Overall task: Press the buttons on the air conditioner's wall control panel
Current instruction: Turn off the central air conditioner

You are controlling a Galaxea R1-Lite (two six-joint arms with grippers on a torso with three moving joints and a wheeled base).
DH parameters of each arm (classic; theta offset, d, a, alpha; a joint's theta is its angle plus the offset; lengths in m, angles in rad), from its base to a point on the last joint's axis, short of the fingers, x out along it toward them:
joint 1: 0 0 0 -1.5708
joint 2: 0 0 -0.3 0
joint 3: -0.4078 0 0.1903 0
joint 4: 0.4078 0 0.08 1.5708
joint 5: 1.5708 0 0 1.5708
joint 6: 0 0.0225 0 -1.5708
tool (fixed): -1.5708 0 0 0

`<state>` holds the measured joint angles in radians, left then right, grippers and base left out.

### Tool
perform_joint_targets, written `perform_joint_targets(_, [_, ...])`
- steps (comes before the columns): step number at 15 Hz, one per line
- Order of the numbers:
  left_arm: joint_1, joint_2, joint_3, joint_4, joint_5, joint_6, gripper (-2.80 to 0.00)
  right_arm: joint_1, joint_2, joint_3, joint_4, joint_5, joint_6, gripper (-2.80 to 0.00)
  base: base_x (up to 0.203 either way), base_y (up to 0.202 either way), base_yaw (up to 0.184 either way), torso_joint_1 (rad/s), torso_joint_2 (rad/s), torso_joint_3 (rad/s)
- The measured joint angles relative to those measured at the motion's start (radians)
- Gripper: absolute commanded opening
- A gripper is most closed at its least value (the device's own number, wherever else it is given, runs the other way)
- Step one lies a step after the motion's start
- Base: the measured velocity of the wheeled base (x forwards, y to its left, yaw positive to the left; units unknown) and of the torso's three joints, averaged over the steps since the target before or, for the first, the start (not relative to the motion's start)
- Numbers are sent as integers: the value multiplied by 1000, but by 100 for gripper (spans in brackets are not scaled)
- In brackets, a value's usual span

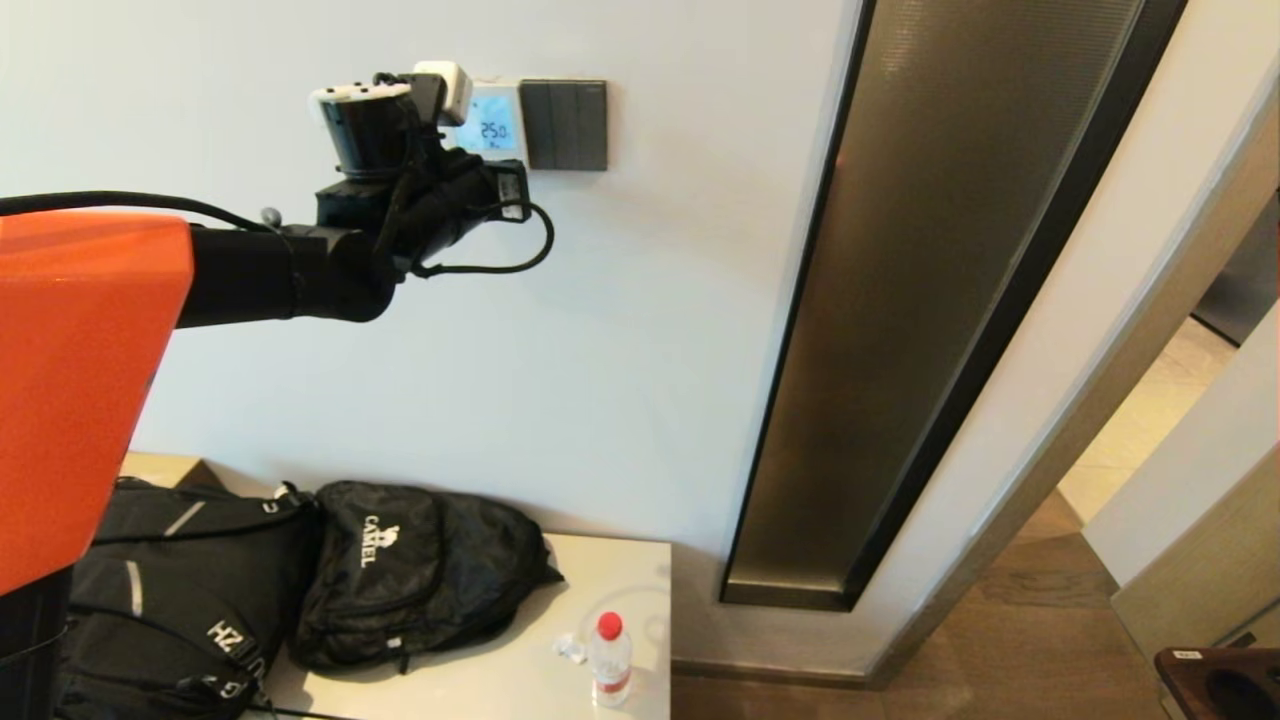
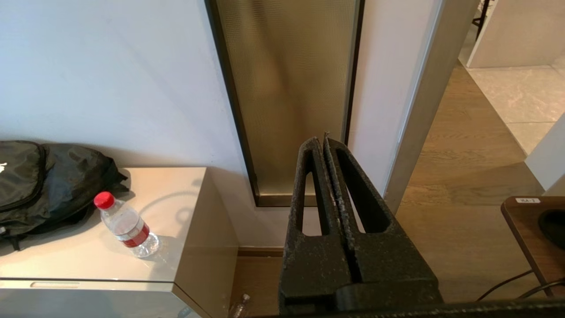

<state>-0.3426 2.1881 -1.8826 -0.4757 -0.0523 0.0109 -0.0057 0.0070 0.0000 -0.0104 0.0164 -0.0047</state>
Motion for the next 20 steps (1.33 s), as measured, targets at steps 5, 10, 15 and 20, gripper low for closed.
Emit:
perform_joint_targets(5, [1, 27, -32, 10, 1, 0, -280, 0, 0, 0, 0, 0, 0, -280, 0, 0, 0, 0, 0, 0])
perform_joint_targets(10, [2, 43, -41, 17, 0, 0, -280, 0, 0, 0, 0, 0, 0, -280, 0, 0, 0, 0, 0, 0])
perform_joint_targets(15, [7, 36, -41, 18, 0, 0, -280, 0, 0, 0, 0, 0, 0, -280, 0, 0, 0, 0, 0, 0])
perform_joint_targets(20, [2, -8, 44, -37, 0, -2, -280, 0, 0, 0, 0, 0, 0, -280, 0, 0, 0, 0, 0, 0])
